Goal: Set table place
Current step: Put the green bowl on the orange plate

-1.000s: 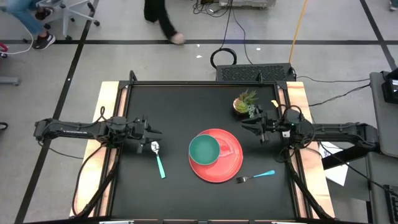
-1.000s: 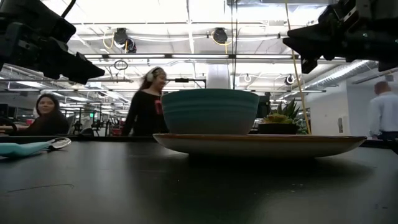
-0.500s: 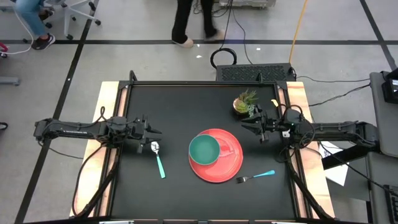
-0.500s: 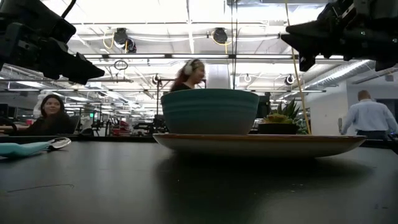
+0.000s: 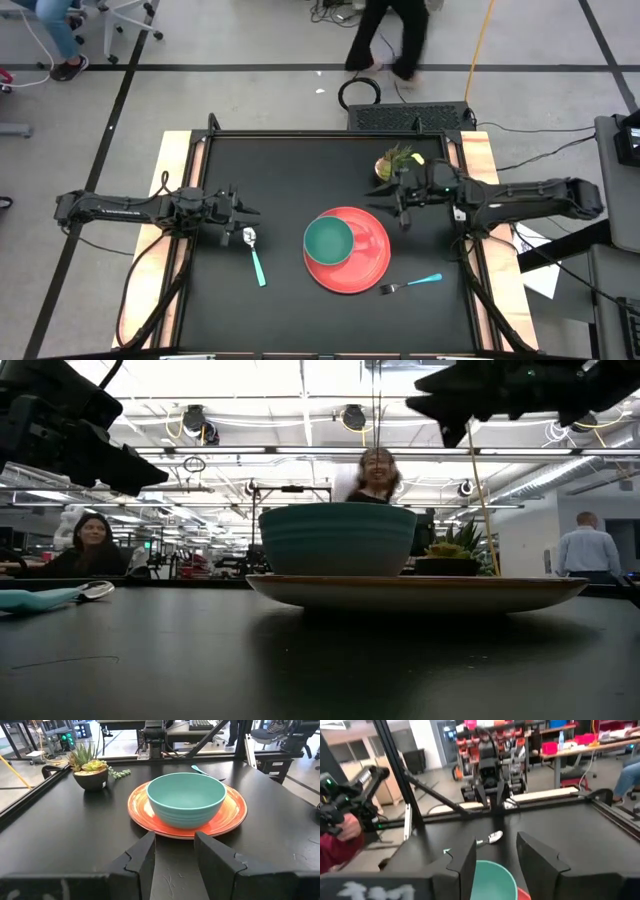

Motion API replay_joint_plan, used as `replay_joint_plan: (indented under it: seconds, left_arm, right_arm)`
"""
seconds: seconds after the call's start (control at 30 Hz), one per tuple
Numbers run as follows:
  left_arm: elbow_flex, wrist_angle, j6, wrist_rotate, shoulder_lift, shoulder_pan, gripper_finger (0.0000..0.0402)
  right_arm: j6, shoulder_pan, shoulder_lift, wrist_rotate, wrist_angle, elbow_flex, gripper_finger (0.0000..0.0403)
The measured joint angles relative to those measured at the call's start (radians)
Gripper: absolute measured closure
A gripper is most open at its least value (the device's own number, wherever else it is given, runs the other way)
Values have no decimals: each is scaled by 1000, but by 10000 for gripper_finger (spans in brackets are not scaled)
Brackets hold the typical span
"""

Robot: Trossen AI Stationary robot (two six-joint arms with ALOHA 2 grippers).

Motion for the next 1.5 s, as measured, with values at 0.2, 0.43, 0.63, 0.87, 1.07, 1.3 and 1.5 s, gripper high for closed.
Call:
replay_joint_plan:
  seconds: [0.2, 0.43, 0.63, 0.87, 1.07, 1.3, 1.5]
  left_arm:
    - [0, -7, -7, 0, 0, 0, 259]
    - [0, -7, -6, 0, 0, 0, 259]
    - [0, -6, -3, 0, 0, 0, 259]
    - [1, 2, -4, 0, 0, 0, 259]
    - [0, 0, -5, 0, 0, 0, 259]
    - [0, -11, -5, 0, 0, 0, 259]
    - [0, -17, -5, 0, 0, 0, 259]
  right_arm:
    - [-1, 0, 53, 21, 29, 0, 266]
    - [15, 6, 88, 24, 69, 0, 266]
    - [67, 31, 126, 23, 95, 35, 265]
    - [6, 53, 207, 22, -115, 195, 265]
    - [-52, 53, 306, 23, -321, 326, 265]
    - [-53, 53, 368, 22, -353, 370, 265]
    - [-46, 53, 370, 22, -352, 370, 266]
